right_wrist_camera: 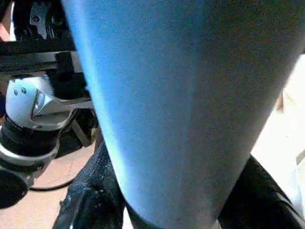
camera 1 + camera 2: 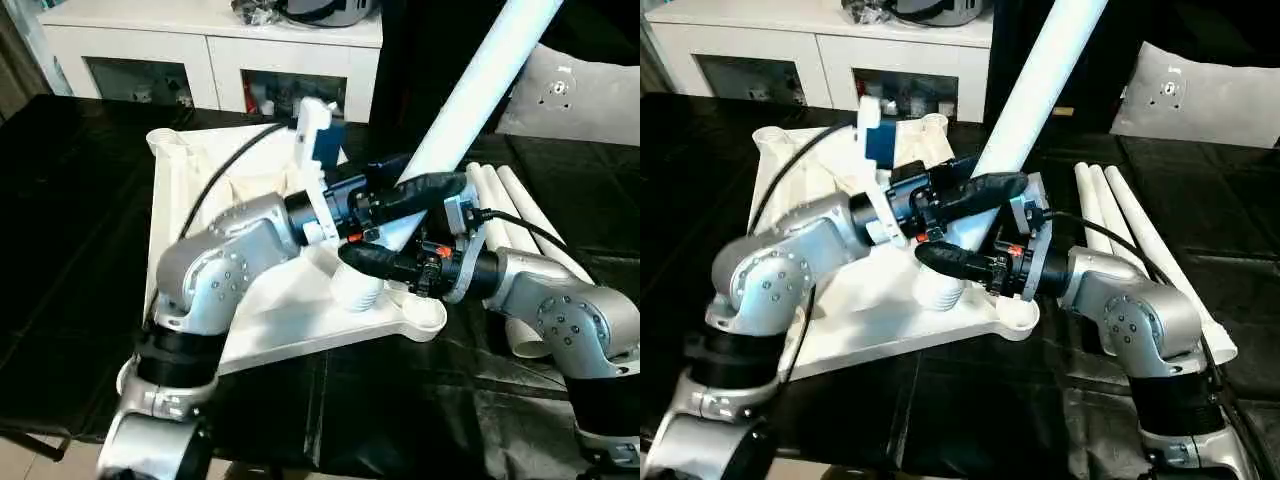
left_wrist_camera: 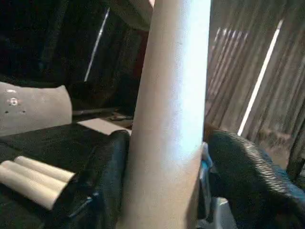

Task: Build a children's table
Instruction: Pick table leg

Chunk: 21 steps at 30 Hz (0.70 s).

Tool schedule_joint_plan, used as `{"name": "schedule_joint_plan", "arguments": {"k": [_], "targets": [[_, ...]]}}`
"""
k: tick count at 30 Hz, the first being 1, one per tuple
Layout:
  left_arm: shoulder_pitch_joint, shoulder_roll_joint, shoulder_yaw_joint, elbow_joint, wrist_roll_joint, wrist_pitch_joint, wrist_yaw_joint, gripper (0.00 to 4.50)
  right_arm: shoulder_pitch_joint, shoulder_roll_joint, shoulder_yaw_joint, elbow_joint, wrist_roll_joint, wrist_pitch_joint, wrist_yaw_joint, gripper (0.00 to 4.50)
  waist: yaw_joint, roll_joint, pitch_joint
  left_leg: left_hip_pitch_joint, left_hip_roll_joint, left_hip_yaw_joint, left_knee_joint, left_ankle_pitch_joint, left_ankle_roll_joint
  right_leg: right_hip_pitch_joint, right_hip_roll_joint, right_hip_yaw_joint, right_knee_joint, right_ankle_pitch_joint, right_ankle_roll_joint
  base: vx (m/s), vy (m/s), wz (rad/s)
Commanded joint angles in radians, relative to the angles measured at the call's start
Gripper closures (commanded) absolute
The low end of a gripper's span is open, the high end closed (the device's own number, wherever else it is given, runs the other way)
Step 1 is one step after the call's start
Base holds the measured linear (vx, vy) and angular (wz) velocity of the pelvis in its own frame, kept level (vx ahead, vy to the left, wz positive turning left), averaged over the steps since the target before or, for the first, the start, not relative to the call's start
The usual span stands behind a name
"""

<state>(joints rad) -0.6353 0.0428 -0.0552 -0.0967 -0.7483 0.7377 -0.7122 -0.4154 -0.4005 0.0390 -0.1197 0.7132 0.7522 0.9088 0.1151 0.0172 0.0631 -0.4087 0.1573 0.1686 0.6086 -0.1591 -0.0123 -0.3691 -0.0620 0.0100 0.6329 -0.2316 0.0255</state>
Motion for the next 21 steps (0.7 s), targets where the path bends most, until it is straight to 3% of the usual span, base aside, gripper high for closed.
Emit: {"name": "schedule_joint_plan", "arguments": {"k": [1,5,9,11,13,14,17,21], "targets": [[-0.019,-0.050,-0.036,-0.084,-0.081,0.021,-0.027,1.14,0.015,0.008,-0.011,0.031,-0.022,0.014,-0.053,2.55,0.001,-0.021,-0.074,0.034,0.055,-0.013,-0.067,-0.139,0.004,0.026,-0.067,0.015,-0.070,-0.061,-0.247,0.000,0.000,0.00],[-0.016,-0.082,-0.009,-0.088,-0.107,0.002,0.016,0.67,0.026,0.047,-0.039,0.021,-0.046,-0.031,-0.124,2.55,0.001,-0.019,-0.073,0.033,0.057,-0.014,-0.069,-0.152,-0.003,0.023,-0.069,0.016,-0.074,-0.086,-0.230,0.000,0.000,0.00],[-0.008,-0.072,0.010,-0.087,-0.061,-0.031,0.045,0.64,0.032,0.068,-0.068,0.016,-0.074,-0.059,-0.205,2.55,-0.003,-0.017,-0.073,0.033,0.056,-0.015,-0.072,-0.151,-0.012,0.023,-0.066,0.015,-0.074,-0.080,-0.223,0.000,0.000,0.00],[0.017,-0.014,-0.006,-0.099,0.020,-0.050,0.040,0.64,0.049,0.059,-0.085,0.002,-0.085,-0.057,-0.228,2.55,-0.004,-0.011,-0.072,0.035,0.055,-0.017,-0.075,-0.166,-0.024,0.022,-0.063,0.016,-0.078,-0.100,-0.202,0.000,0.000,0.00],[0.037,0.040,-0.035,-0.103,0.078,-0.058,0.032,0.64,0.066,0.056,-0.096,-0.004,-0.102,-0.078,-0.241,2.56,-0.005,-0.012,-0.072,0.036,0.055,-0.015,-0.074,-0.168,-0.028,0.020,-0.062,0.017,-0.077,-0.095,-0.193,0.000,0.000,0.00],[0.047,0.069,-0.050,-0.105,0.107,-0.060,0.029,0.64,0.075,0.056,-0.101,-0.007,-0.112,-0.093,-0.250,2.59,-0.004,-0.007,-0.073,0.035,0.055,-0.016,-0.075,-0.166,-0.029,0.020,-0.062,0.017,-0.077,-0.096,-0.178,0.000,0.000,0.00],[0.105,0.212,-0.140,-0.124,0.246,-0.063,0.048,0.64,0.132,0.035,-0.116,-0.007,-0.197,-0.148,-0.319,2.59,-0.011,-0.007,-0.073,0.036,0.054,-0.019,-0.081,-0.181,-0.051,0.017,-0.057,0.017,-0.078,-0.111,-0.137,0.000,0.000,0.00],[0.168,0.283,-0.220,-0.181,0.285,-0.031,0.044,0.64,0.172,0.033,-0.131,-0.035,-0.243,-0.162,-0.398,2.59,-0.013,-0.007,-0.078,0.036,0.053,-0.016,-0.078,-0.149,-0.055,0.016,-0.057,0.016,-0.073,-0.065,-0.154,0.000,0.000,0.00]]}}
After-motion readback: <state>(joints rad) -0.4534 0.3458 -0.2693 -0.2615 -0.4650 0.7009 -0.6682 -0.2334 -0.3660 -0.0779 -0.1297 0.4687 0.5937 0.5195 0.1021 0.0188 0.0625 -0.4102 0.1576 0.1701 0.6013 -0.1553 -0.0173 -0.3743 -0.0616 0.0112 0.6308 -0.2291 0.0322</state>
